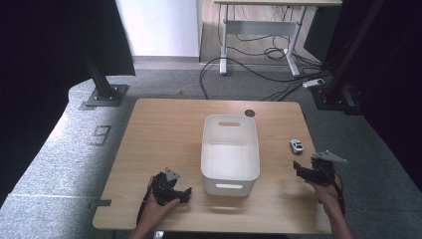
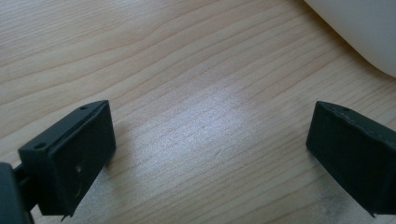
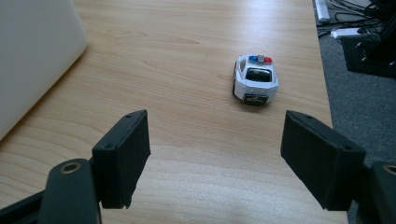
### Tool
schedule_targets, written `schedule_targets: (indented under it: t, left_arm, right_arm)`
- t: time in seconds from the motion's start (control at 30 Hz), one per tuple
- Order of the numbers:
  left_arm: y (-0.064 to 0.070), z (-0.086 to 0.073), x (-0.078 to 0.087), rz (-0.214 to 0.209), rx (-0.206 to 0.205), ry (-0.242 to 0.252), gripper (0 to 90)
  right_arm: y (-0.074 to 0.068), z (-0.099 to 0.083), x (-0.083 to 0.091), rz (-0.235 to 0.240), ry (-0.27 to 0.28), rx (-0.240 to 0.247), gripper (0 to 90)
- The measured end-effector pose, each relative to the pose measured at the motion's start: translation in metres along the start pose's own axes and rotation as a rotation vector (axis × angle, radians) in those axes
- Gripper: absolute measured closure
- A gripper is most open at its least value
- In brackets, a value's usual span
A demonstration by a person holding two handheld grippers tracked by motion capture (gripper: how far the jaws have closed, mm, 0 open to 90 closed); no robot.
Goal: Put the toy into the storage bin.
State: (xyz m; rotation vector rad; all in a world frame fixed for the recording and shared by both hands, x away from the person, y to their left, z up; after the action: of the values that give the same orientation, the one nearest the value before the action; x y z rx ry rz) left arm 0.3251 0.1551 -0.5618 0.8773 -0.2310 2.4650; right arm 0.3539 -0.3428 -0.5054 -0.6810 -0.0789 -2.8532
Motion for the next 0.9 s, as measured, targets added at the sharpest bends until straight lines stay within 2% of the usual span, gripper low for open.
schedule_targets:
  t: [0.27,0.9]
  left_arm:
    - [0.0,0.0,0.0,0.0,0.0,0.0,1.2]
    - [0.0,0.0,0.0,0.0,0.0,0.0,1.2]
  right_arm:
    - [0.003,0.001,-0.008,-0.003,-0.026,0.025,24.4]
    - [0.016,0.009,-0.019,-0.021,-0.042,0.026,27.7]
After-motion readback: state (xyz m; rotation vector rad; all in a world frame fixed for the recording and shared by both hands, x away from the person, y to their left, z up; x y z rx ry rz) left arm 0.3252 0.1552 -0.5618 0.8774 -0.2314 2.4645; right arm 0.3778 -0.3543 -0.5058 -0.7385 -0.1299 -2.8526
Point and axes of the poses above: each handheld gripper's, and its own axes: x roughly backward along the jaws, z roughly out of its top, y roughly to its right, the point moved 1 cm from there along -x, roughly forward along the jaws, and after that the axes turned 9 degrees about y, right-handed, at the moved point
